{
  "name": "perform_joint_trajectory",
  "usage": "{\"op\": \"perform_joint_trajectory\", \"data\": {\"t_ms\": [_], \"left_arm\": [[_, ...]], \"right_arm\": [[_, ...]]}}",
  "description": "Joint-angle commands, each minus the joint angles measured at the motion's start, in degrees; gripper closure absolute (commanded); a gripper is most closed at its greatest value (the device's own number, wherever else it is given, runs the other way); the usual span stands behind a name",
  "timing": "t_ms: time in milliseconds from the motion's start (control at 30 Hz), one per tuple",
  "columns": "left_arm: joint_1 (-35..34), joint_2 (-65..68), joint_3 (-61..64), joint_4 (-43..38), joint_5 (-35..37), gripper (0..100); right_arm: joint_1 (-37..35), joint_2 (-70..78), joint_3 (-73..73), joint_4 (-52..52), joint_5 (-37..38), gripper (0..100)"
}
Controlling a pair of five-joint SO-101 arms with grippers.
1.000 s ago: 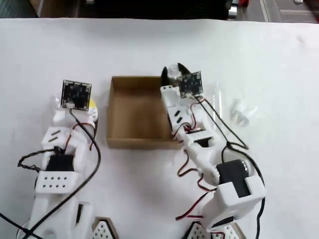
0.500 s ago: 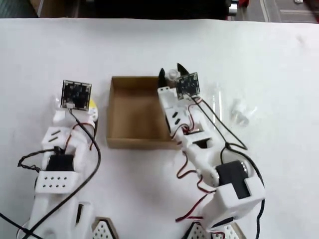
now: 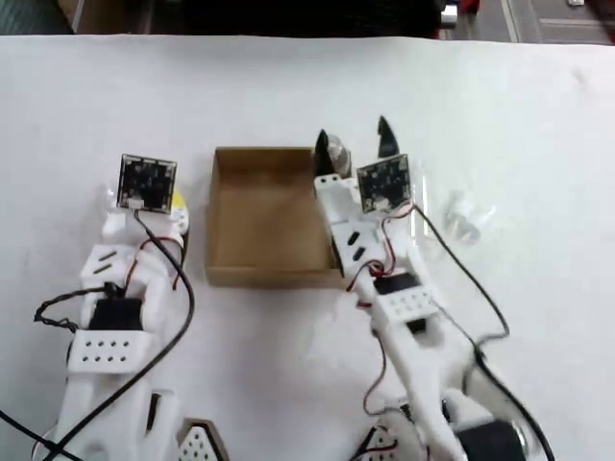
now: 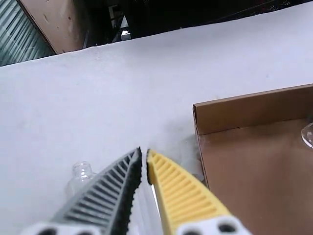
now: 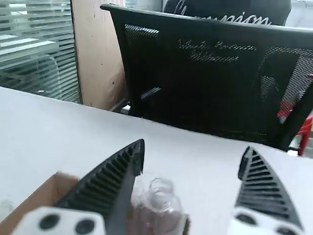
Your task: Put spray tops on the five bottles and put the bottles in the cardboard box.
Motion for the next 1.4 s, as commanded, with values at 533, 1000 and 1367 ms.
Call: {"op": "perform_joint_trajectory", "data": {"t_ms": [533, 1000, 1367], "left_arm": [[0.31, -1.71, 0.18, -1.67, 0.09, 98], [0.31, -1.98, 0.18, -1.67, -0.35, 98], [0.31, -1.71, 0.18, -1.49, -0.35, 98]], "right_arm": [[38.64, -33.63, -0.18, 46.29, -1.76, 92.3], [39.78, -27.3, 14.24, 47.16, 13.54, 92.8], [39.6, -29.05, 1.41, 57.63, 5.63, 92.9]]}}
